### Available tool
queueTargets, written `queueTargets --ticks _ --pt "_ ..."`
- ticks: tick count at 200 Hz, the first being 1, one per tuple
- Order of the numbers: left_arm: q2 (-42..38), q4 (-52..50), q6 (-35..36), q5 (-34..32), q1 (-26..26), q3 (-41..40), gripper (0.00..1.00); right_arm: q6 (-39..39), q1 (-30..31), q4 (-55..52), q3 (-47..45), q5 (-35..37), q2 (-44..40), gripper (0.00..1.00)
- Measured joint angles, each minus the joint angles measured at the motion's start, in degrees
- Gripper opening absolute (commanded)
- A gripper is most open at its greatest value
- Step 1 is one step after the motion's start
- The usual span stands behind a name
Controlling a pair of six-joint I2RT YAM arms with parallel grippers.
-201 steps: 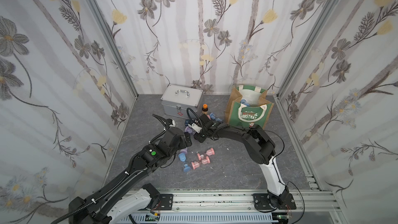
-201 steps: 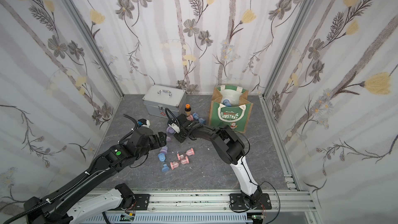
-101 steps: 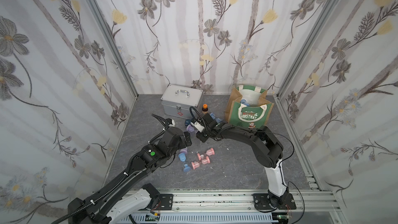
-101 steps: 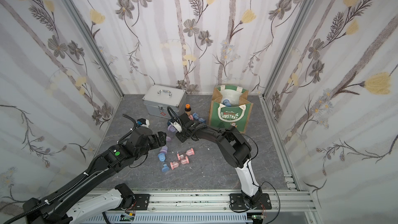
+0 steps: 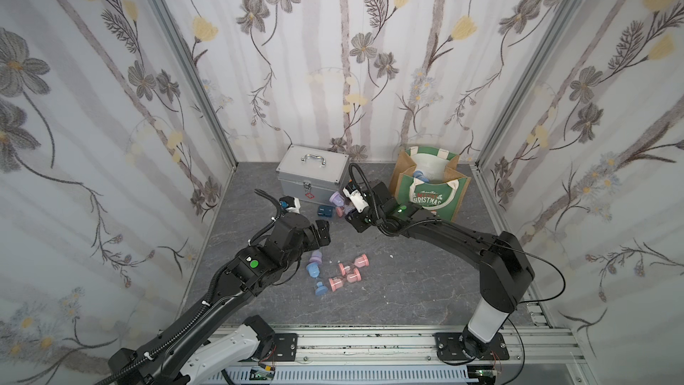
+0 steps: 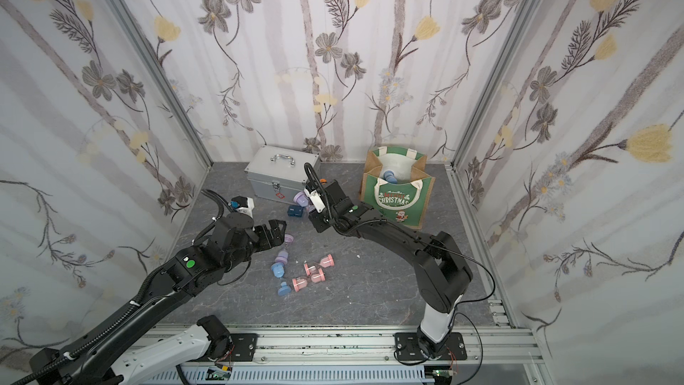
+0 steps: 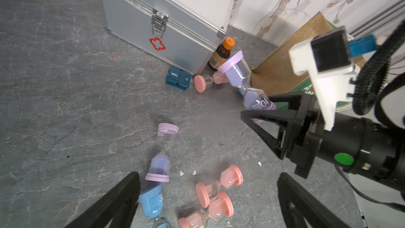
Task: Put the hourglass into the canvas bag
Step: Pick up the hourglass from the center of the board, then place the hourglass in the canvas bag.
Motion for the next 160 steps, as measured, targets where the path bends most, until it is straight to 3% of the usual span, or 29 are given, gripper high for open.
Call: queueTargets --ticks 99,160 --pt "9.5 4.3 1.5 5.8 -0.5 4.5 1.00 9.0 -13.7 -10.0 2.6 3.5 -16.6 0.22" --pt "15.5 9.7 1.8 6.8 -4.3 6.2 1.00 10.9 -24.7 -13.8 4.9 8.1 -18.0 0.22"
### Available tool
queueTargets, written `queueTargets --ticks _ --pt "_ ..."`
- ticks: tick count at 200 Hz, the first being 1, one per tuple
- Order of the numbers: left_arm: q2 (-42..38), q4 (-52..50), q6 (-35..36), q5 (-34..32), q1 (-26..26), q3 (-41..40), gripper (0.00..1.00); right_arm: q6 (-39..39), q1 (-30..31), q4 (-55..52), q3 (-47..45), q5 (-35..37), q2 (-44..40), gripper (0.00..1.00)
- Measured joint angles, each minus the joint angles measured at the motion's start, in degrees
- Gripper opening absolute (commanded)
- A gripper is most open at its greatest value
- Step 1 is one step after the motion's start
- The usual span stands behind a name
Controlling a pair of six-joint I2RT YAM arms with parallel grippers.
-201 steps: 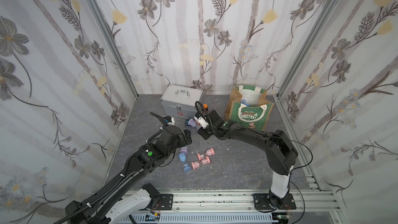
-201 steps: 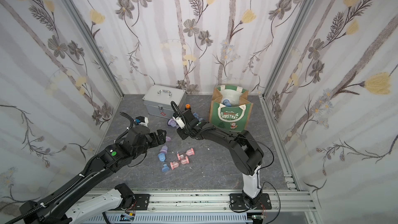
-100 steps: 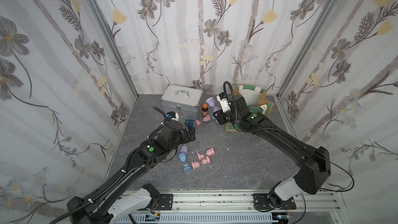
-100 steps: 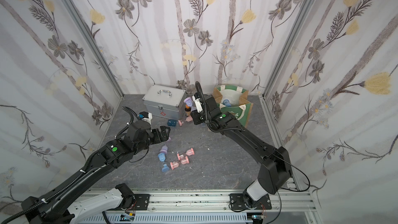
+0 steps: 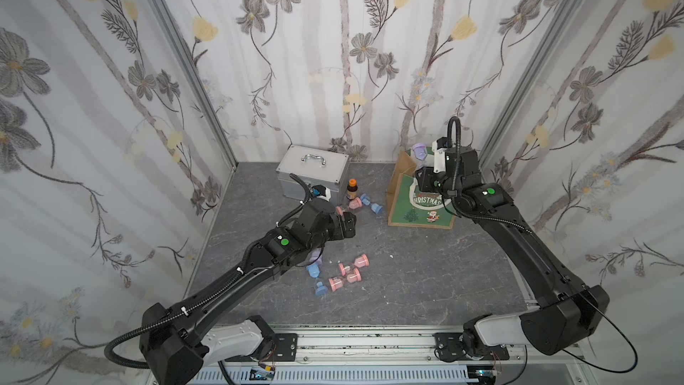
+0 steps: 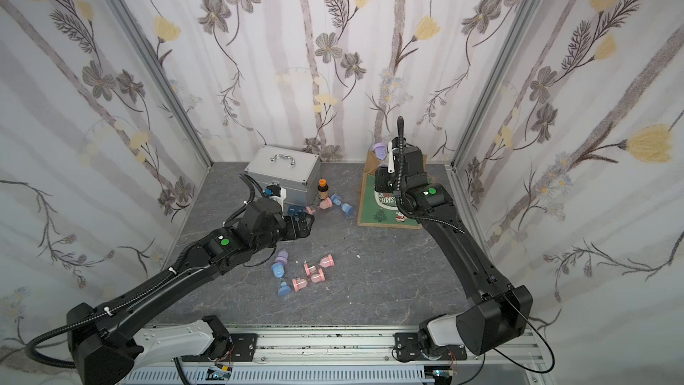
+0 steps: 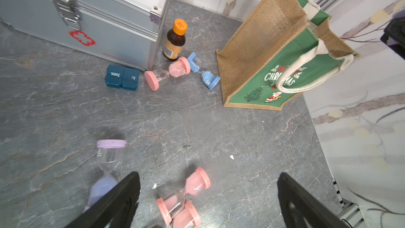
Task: Put the hourglass into the canvas bag
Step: Place the hourglass in the canvas bag.
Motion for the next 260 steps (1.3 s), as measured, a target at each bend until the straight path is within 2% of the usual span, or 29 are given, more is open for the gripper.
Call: queueTargets --ticks 22,80,140,179,223,242,260 --pt "2.3 1.6 0.0 0.1 -1.3 0.9 1.00 0.4 -2.2 -0.2 1.0 3.1 2.7 0.21" --pt "7.9 5.3 0.5 0.4 -3.7 2.5 1.00 0.4 -5.7 -0.6 5.7 5.3 13.4 0.20" --pt "10.7 5.9 1.3 1.0 -4.1 3.7 1.00 0.0 -7.9 -1.4 15.4 3.2 25.4 0.22" --pt "11.0 6.0 1.3 1.0 -4.1 3.8 1.00 -0.1 -8.0 -2.6 16.1 2.4 29.7 0.24" --pt "11.2 6.0 1.3 0.8 -4.1 3.7 1.00 0.0 -8.1 -1.0 11.4 1.4 31.4 0.36" --pt "11.2 6.0 1.3 0.8 -4.1 3.7 1.00 0.0 -8.0 0.4 10.2 1.2 31.0 0.50" --pt "11.2 6.0 1.3 0.7 -4.1 3.7 1.00 0.4 -8.0 0.0 9.6 1.2 30.2 0.55"
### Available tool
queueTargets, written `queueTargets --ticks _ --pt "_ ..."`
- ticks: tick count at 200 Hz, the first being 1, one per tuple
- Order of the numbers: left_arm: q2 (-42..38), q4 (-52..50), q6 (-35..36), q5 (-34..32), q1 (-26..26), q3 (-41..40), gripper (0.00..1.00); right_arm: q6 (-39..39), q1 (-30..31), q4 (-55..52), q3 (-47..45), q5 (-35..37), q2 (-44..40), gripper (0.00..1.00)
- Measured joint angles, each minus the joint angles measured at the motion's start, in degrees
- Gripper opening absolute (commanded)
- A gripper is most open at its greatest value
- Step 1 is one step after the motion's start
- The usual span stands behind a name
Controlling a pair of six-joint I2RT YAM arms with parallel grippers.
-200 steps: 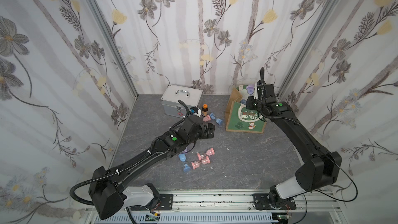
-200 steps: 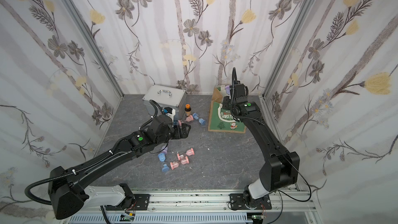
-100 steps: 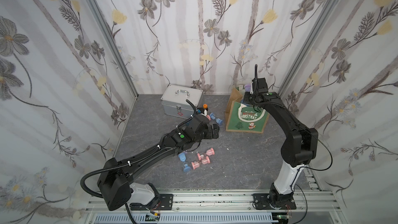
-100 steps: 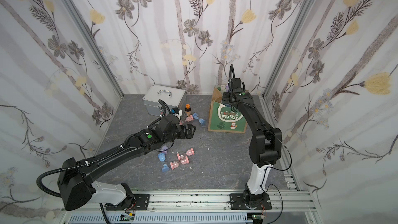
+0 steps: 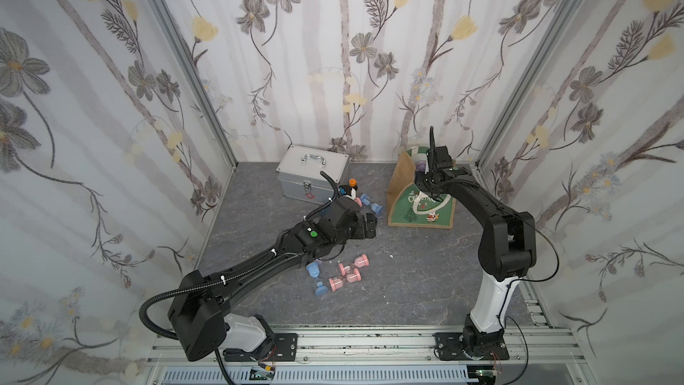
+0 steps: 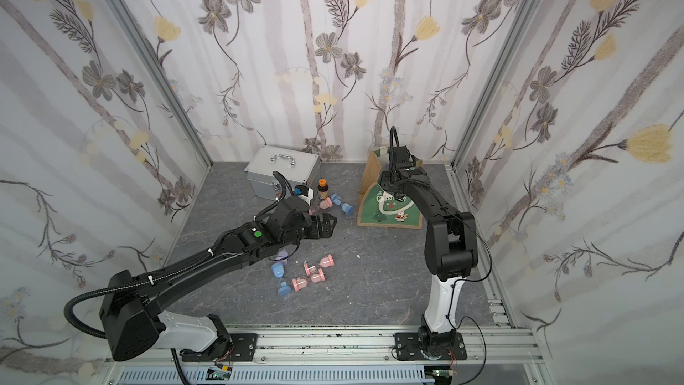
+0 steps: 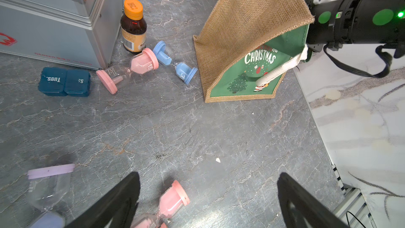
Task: Put the hourglass into the canvas bag
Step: Place the hourglass in the canvas bag, then pick up the hourglass from the center of the board.
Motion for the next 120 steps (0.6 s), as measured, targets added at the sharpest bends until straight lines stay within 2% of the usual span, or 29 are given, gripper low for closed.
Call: queueTargets --ticks 43,78,120 --pt "0.0 0.0 0.0 -0.4 0.0 0.0 1.00 0.1 0.5 -0.5 -0.3 -0.5 -5.4 0.70" --pt "-0.4 0.0 0.0 -0.8 0.0 0.0 1.00 0.5 1.5 -0.6 -0.3 -0.3 -10.3 0.78" --pt "-3.1 -0.3 0.0 -1.7 0.0 -0.5 1.00 0.5 4.5 -1.1 -0.5 0.2 -15.7 0.83"
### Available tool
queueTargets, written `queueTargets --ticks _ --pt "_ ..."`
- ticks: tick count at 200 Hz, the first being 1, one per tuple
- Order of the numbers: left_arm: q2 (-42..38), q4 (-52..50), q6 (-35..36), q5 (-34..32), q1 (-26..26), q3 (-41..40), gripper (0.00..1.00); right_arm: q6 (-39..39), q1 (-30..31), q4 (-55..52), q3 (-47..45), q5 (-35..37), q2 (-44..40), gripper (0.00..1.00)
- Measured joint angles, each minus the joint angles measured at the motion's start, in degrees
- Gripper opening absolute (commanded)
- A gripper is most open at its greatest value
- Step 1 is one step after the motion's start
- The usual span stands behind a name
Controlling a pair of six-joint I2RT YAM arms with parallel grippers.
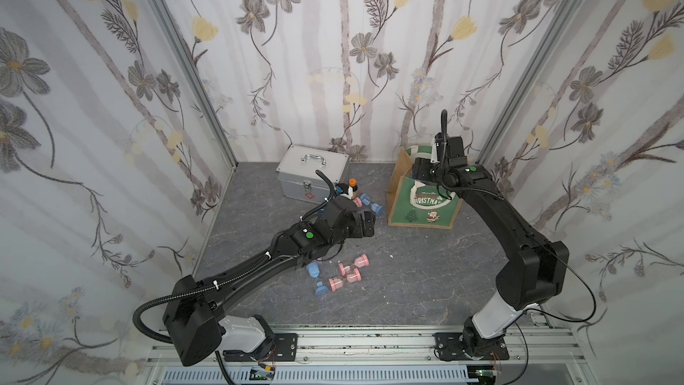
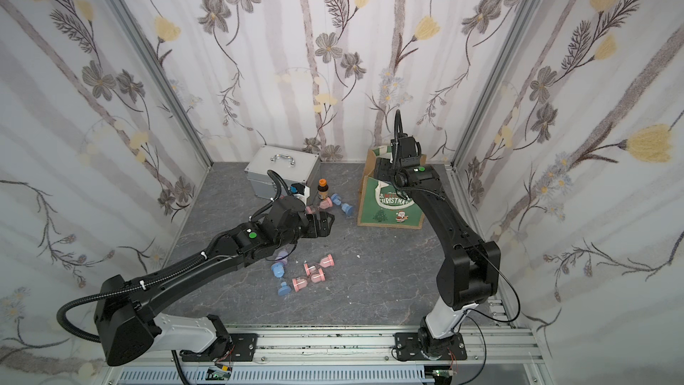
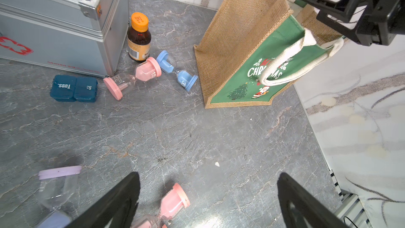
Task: Put the hourglass into the canvas bag
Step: Pick up the hourglass from the center of the board.
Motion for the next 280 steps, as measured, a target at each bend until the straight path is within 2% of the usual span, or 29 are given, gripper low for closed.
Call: queueTargets --ticks 65,104,164,234,280 --pt "-8.9 -3.1 0.0 -4.4 0.4 -4.9 1.00 -0.4 9.7 0.2 -5.6 2.9 -8.6 0.87" --pt "-12.2 -6.1 0.0 -7.1 0.9 -7.6 1.00 0.0 17.8 1.0 -8.6 4.1 -9.0 0.86" --pt "-13.0 -7.3 -0.5 -8.7 1.6 -10.0 1.00 0.0 22.1 4.9 -8.1 4.7 2.4 0.80" --pt "-12.5 -6.7 -1.8 -9.0 2.0 -12.2 1.00 -1.1 21.1 7.4 -3.0 8.7 16.3 0.73" --pt "-11.3 -5.2 -2.4 -9.0 2.2 -12.4 1.00 -2.0 18.7 8.4 -0.9 9.3 21.8 0.70"
